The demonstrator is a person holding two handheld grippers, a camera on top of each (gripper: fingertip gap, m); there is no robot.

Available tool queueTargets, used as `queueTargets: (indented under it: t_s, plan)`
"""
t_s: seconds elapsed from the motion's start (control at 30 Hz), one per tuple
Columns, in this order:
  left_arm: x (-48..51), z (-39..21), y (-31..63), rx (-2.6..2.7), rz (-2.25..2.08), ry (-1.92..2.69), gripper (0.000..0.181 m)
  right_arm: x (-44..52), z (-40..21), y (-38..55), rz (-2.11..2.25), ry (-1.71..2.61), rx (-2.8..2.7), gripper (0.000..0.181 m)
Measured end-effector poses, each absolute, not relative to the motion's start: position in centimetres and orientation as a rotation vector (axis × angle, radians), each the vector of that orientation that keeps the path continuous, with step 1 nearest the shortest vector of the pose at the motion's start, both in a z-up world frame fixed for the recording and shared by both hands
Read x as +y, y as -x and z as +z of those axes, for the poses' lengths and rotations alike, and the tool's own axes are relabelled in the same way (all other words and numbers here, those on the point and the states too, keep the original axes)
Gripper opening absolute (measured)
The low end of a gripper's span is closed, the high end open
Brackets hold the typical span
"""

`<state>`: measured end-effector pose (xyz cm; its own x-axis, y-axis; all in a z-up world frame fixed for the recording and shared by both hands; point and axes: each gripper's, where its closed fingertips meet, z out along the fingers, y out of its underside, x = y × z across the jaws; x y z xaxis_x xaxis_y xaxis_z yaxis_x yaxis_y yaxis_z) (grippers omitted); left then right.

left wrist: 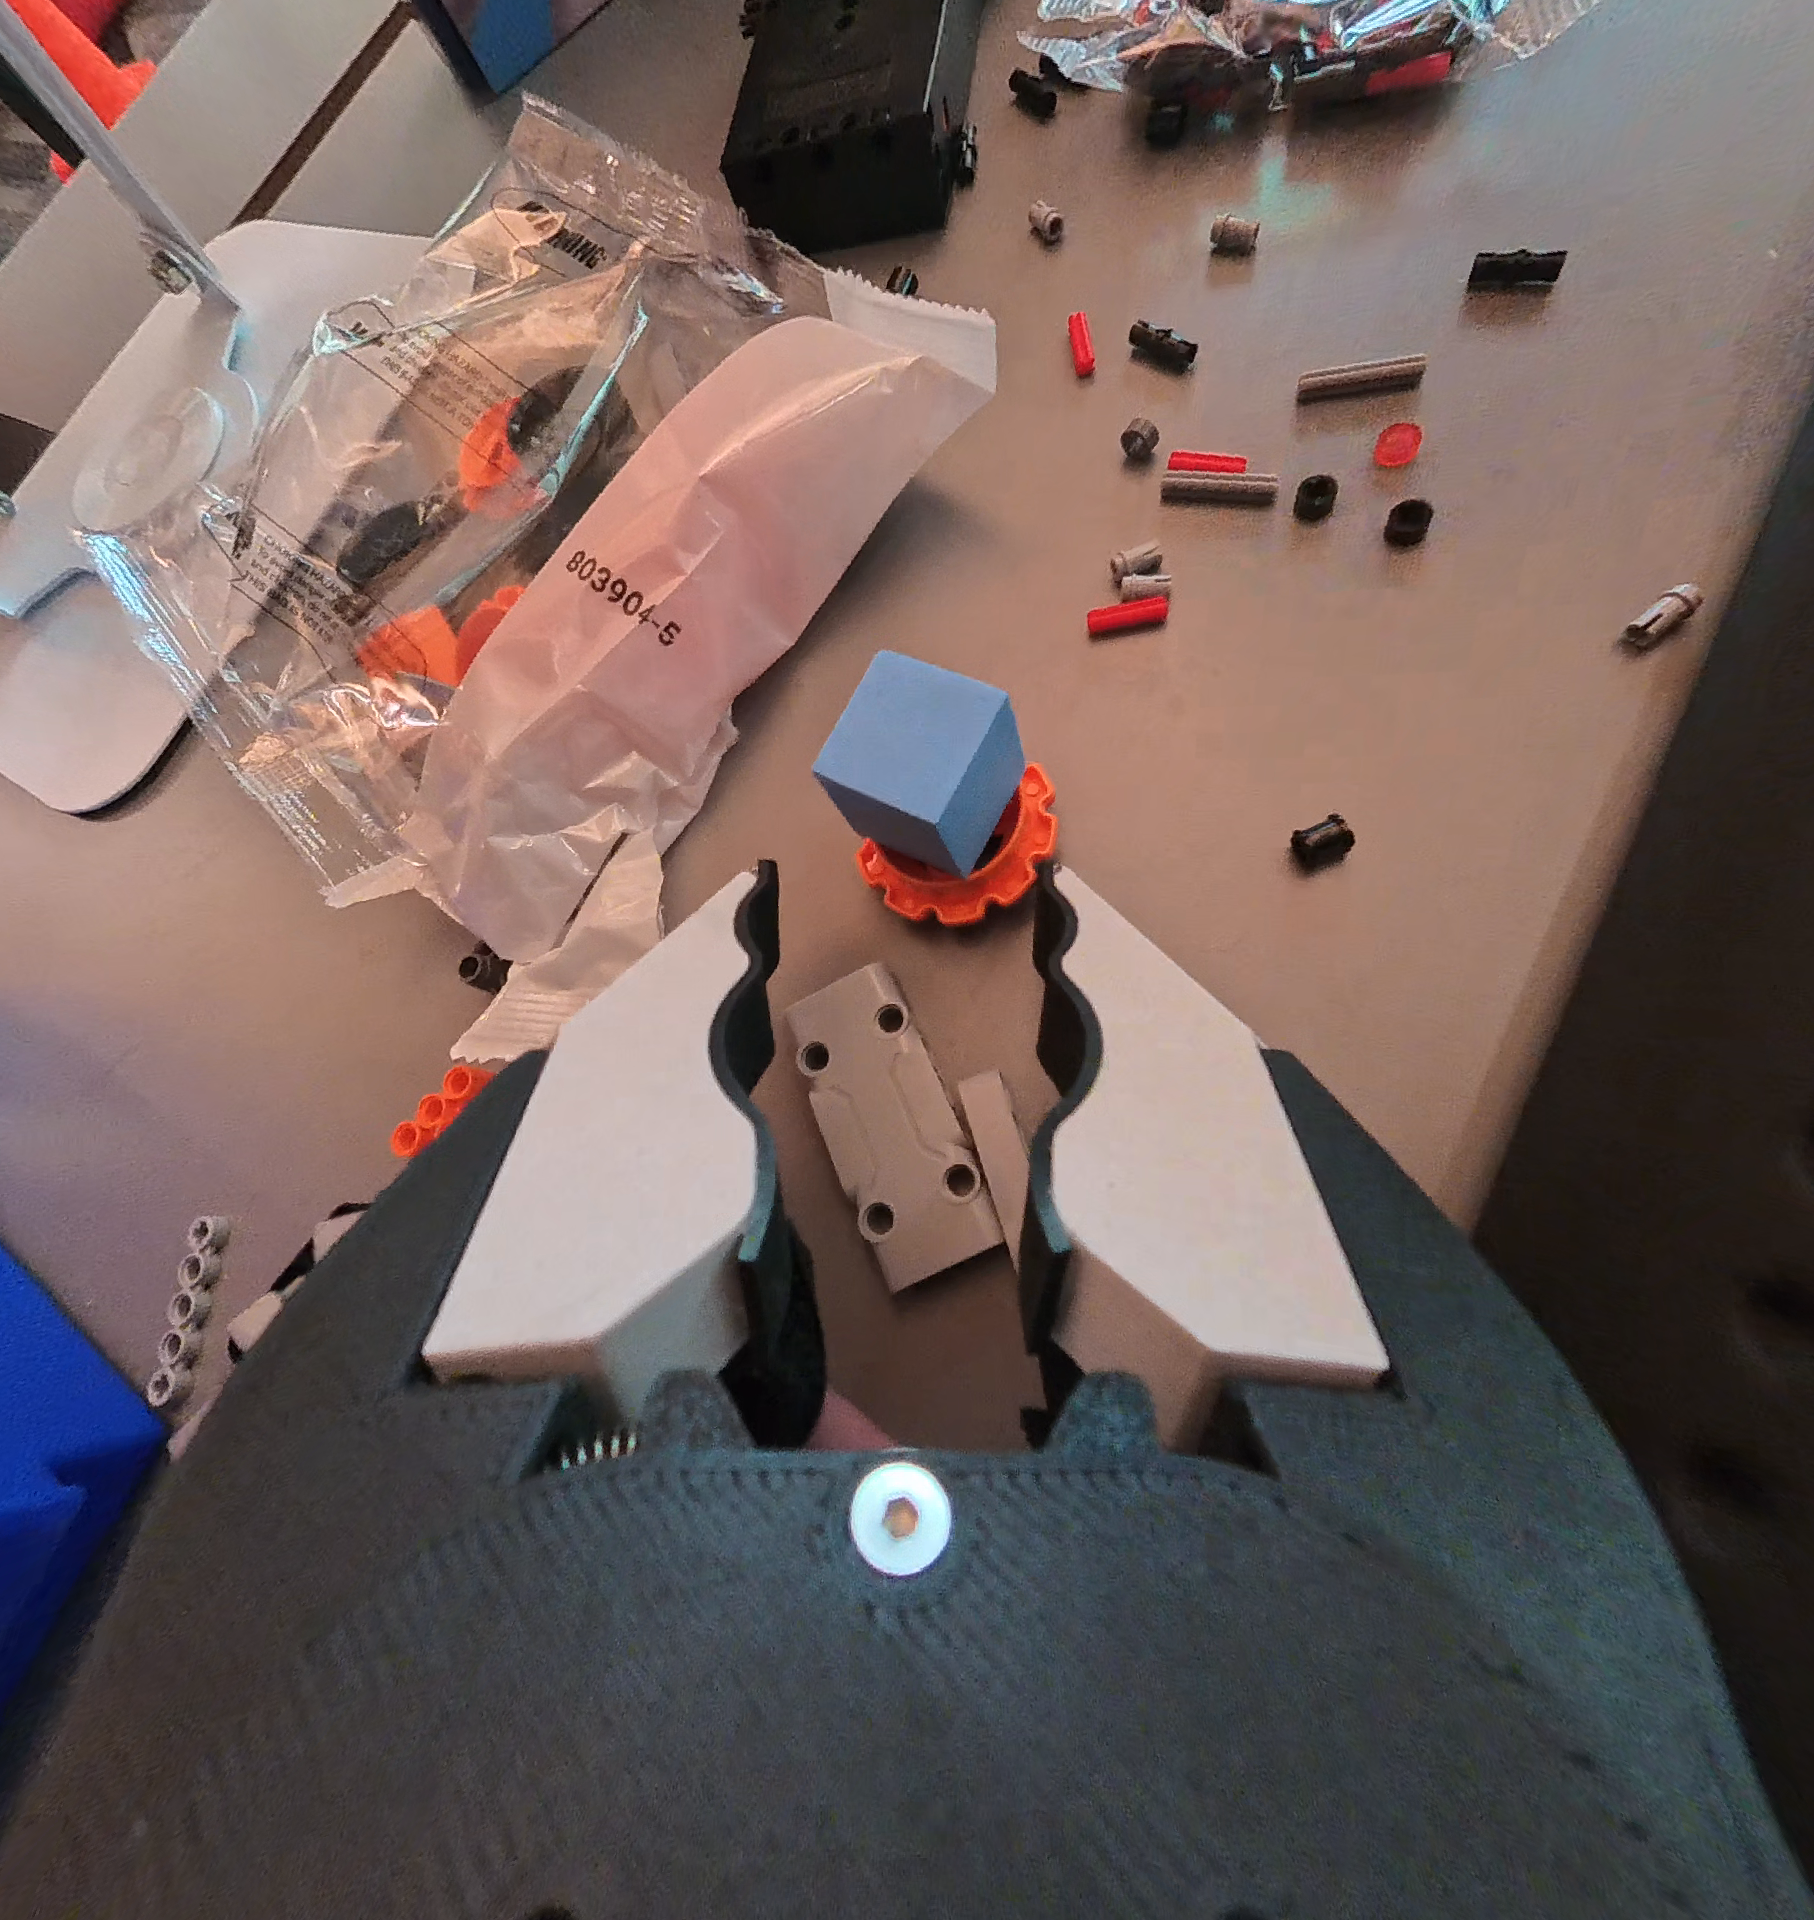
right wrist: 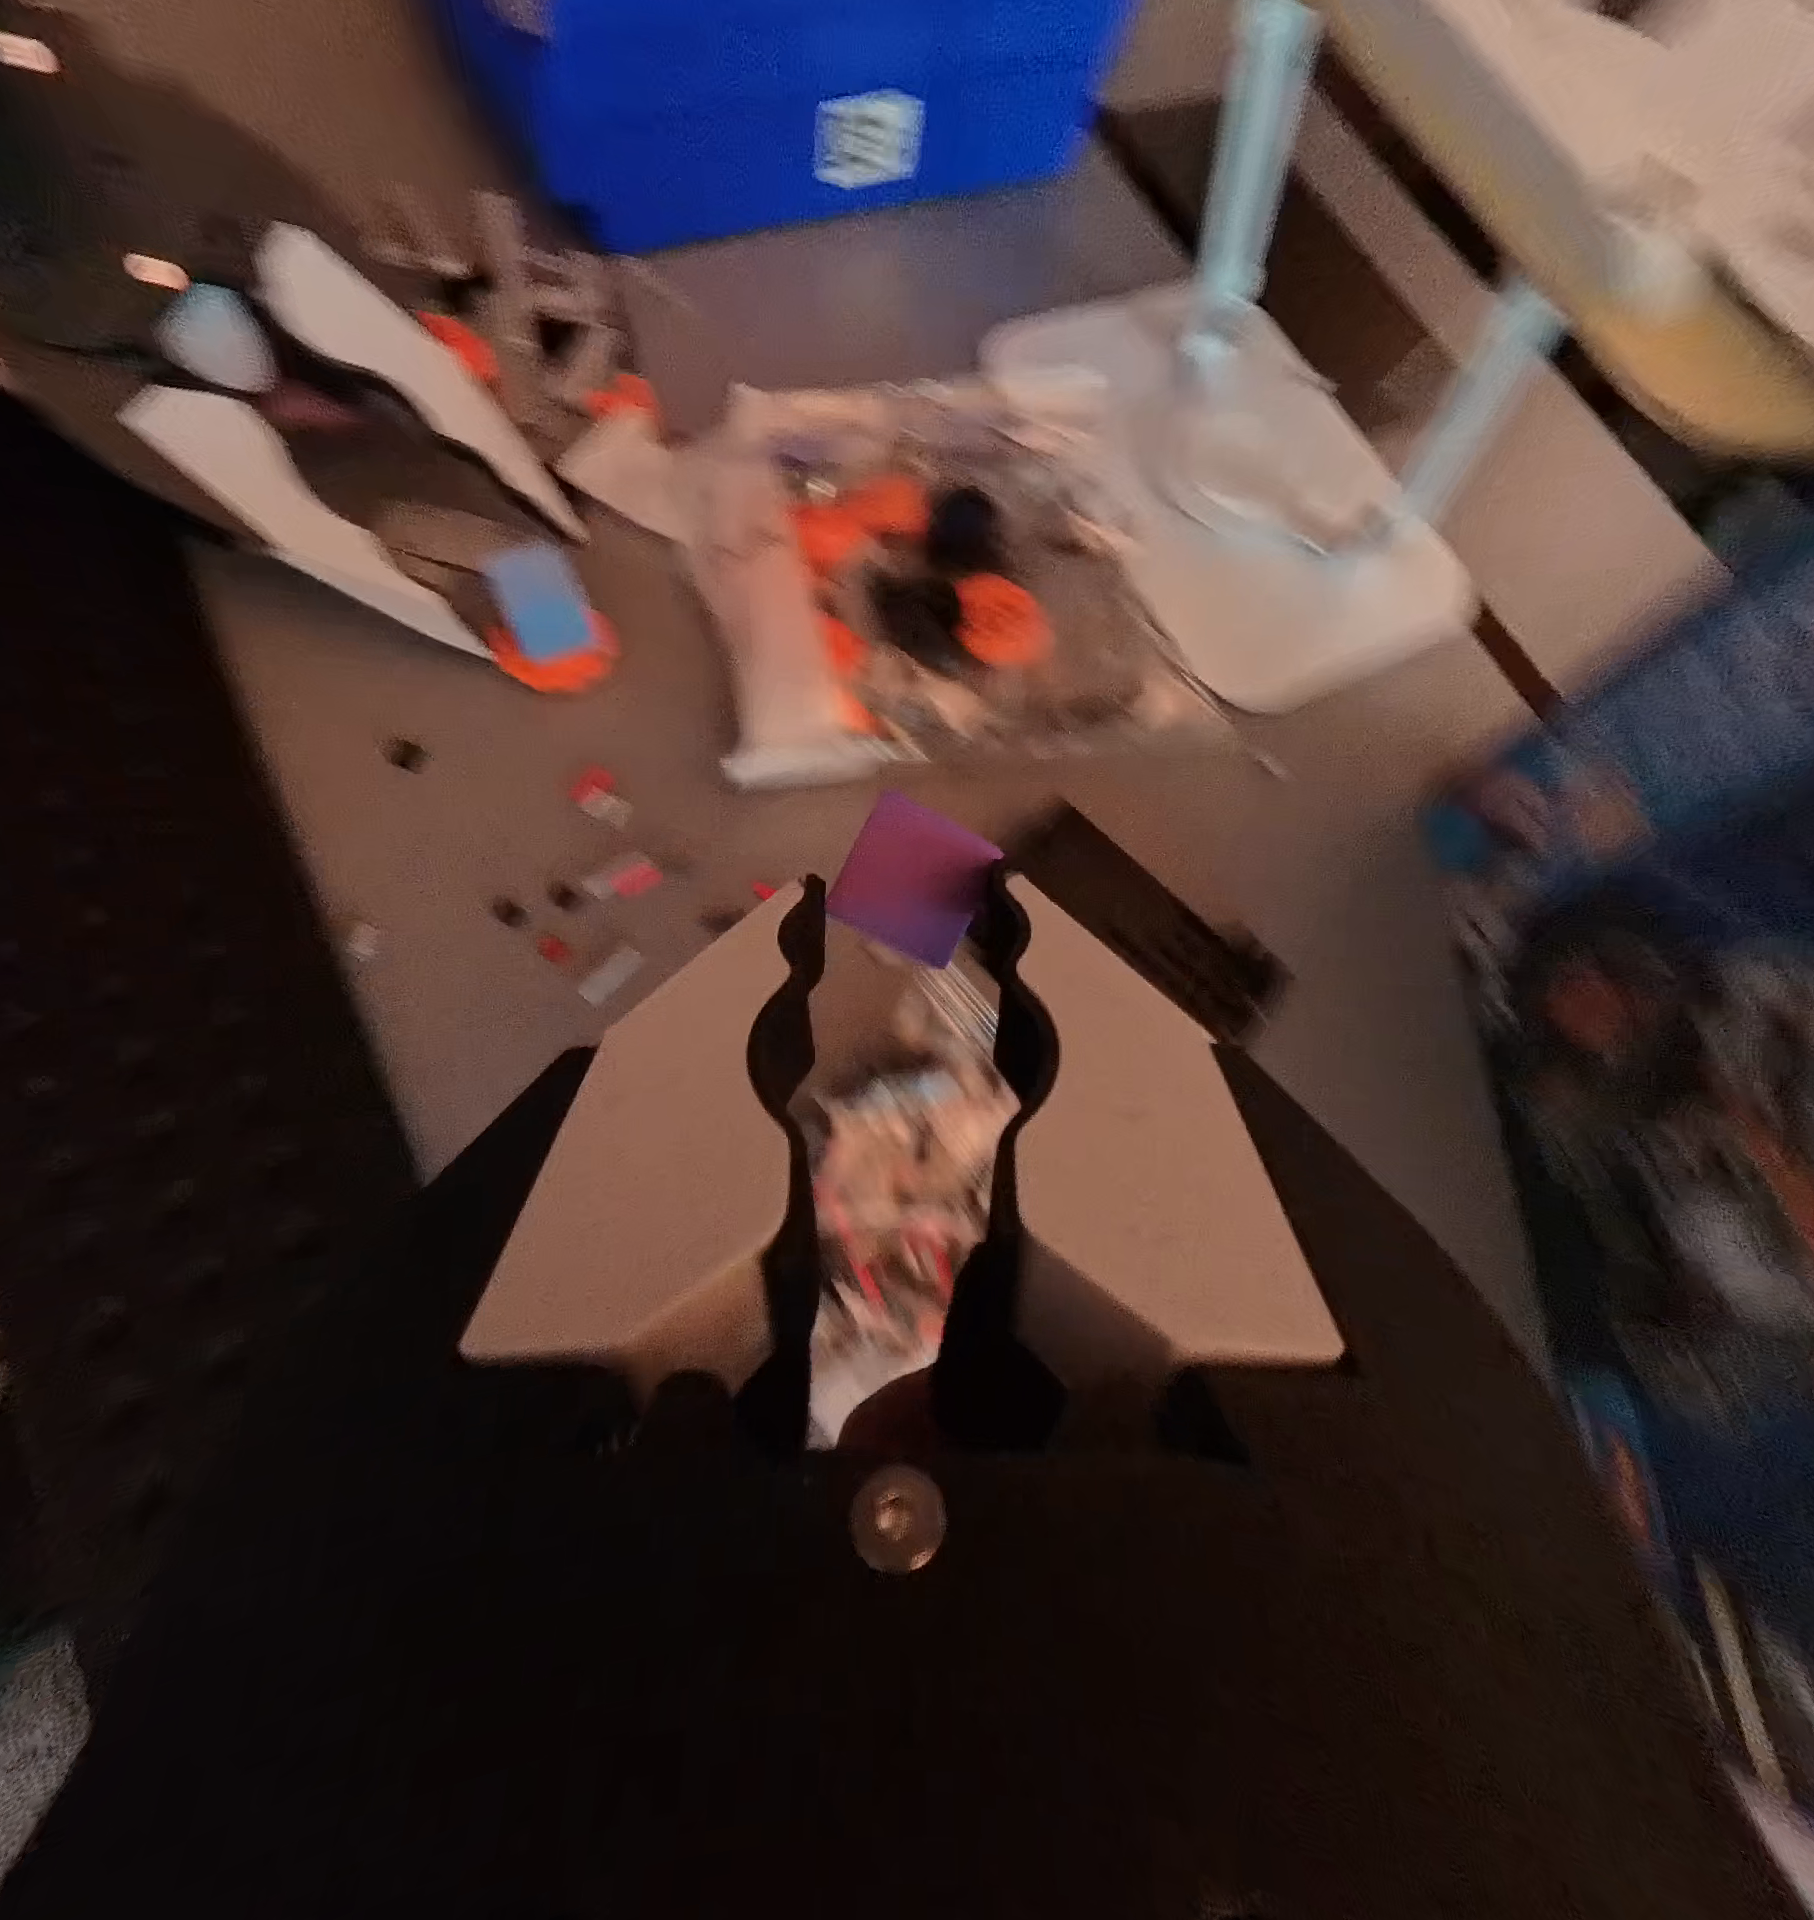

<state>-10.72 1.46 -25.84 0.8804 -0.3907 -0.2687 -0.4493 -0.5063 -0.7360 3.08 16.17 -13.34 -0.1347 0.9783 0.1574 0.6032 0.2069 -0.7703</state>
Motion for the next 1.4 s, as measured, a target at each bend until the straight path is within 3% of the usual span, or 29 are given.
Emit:
queueTargets:
  t_s: [0.3,0.8,1.0,1.2,1.4]
  plan:
    - [1.3,-25.7,10.6,0.608,0.068,2.136,0.047,3.4,-18.7,8.3,0.792,1.203,-2.281,0.030]
    - [1.3,-25.8,10.5,0.615,0.054,2.137,0.046,1.8,-21.6,9.8,0.712,1.193,-2.449,0.030]
    - [1.2,-25.8,10.5,0.615,0.055,2.134,0.047,2.3,-20.5,9.6,0.699,1.194,-2.400,0.049]
    - [1.1,-24.8,10.4,0.598,0.051,2.093,0.049,7.6,-15.6,5.0,0.698,1.284,-2.138,0.048]
    - [1.1,-24.3,10.1,0.612,0.047,2.070,0.050,25.2,-13.3,-9.7,0.288,1.686,-1.674,0.055]
